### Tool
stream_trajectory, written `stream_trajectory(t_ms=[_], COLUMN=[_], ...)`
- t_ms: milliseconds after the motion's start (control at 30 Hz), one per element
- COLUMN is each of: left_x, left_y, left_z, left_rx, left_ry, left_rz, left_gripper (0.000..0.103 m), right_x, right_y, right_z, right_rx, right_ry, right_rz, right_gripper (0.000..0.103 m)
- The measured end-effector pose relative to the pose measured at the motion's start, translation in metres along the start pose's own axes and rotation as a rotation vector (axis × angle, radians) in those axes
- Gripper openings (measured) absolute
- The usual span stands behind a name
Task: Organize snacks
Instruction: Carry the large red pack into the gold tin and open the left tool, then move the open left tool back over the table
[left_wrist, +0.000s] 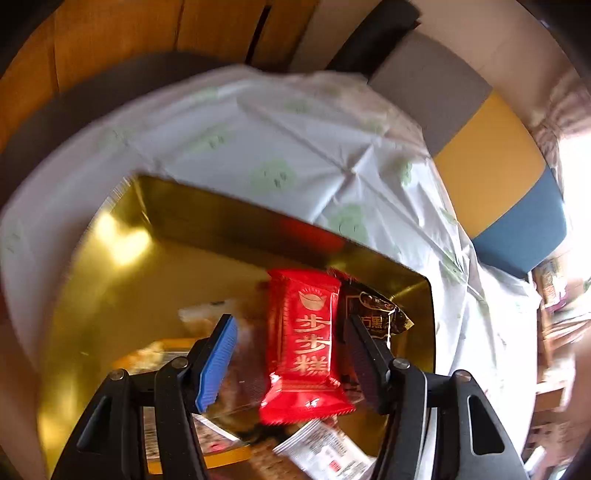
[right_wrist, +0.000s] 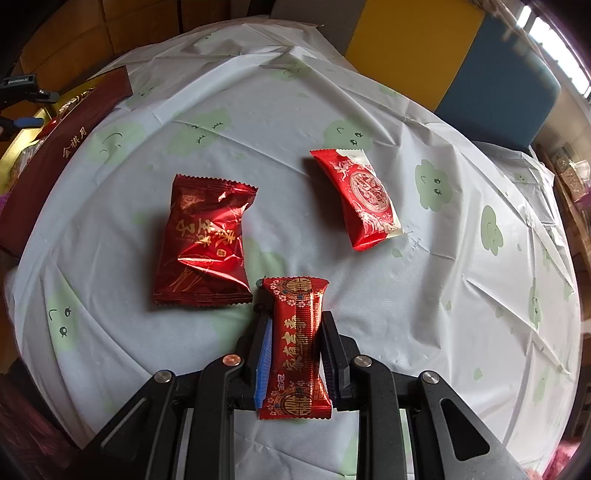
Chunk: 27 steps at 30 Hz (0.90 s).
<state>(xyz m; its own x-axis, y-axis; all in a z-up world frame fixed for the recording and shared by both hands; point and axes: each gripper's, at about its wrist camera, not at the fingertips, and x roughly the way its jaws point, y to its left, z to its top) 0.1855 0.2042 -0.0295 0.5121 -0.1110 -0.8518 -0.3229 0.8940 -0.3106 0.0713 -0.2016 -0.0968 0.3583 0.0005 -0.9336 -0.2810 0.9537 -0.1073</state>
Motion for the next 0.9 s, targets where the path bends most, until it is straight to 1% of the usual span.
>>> stream_trajectory(t_ms=[67,167,400,633,900], left_x=[-0.017,-0.037,-0.064,-0.083,-0.084], left_y=[-0.004,-0.012,-0.037,-0.078,-0.13], left_z=[-0.008,-0.025,-0.069,-0.109,-0.164], left_rx=[0.044,0.115,0.265,0.427,0.622], left_ry=[-0.051,-0.112,-0.172,-0.212,-0.184], left_rz=[0.023,0.018,0.015,-0.035,-0.1], left_gripper=[0.06,0.06,0.06,0.06,0.06], right_x=[0.0,-0.001,-0.003,-0.004,-0.005], right_y=[0.0,0.001,0.003,0.005,0.01], right_z=[0.0,0.0,-0.001,-0.002,-0.003], right_rx=[-0.005,-0.012,-0.027,-0.043,-0.07], right_ry=[-0.001,-0.002,-0.005,-0.008,-0.012], right_rz=[-0.004,-0.011,-0.026,-0.038,-0.056], right_gripper=[0.026,0.026,0.026,0.026,0.026])
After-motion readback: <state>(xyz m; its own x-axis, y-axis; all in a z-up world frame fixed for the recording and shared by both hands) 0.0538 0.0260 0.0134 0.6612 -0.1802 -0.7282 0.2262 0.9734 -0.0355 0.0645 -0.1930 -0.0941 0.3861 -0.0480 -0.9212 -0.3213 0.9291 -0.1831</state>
